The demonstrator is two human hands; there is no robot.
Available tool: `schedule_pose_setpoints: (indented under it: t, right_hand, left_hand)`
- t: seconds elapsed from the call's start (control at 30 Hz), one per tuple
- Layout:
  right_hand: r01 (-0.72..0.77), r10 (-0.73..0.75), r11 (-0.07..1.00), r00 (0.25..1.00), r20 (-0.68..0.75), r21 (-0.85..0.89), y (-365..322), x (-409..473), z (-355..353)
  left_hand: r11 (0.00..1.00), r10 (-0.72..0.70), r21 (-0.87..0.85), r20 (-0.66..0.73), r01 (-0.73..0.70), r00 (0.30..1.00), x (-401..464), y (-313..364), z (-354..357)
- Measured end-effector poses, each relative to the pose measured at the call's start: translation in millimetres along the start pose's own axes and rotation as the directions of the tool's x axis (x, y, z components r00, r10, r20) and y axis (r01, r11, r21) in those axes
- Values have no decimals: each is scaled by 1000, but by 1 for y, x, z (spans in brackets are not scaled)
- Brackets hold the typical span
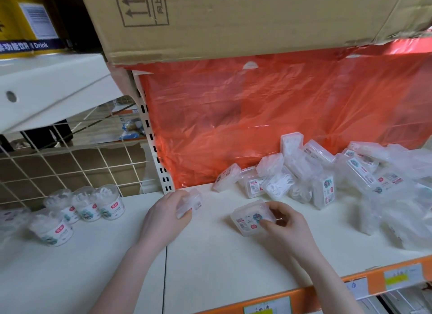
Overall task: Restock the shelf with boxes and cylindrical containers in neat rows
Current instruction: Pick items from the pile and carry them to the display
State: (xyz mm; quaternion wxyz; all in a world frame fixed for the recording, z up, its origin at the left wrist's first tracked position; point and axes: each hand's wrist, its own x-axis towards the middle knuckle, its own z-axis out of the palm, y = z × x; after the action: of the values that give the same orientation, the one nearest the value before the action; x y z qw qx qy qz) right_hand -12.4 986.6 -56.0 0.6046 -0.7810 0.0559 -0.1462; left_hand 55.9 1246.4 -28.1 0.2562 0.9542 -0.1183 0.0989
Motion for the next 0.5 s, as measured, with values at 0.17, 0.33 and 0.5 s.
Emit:
schedule_pose_setpoints:
  t: [0.17, 0.33, 0.5]
  right_hand:
    - [98, -97, 994, 995, 18, -39, -11, 3, 1]
    - [187, -169, 971, 978, 124, -149, -13, 10, 1]
    - [139, -119, 985, 977, 179, -106, -6, 11, 6]
  left_hand:
    - [996, -85, -41, -28, 84, 996, -26, 1, -15]
    - [988, -155, 1, -23, 155, 988, -45, 3, -24]
    - [969, -247, 8, -46, 248, 968, -61, 7, -26]
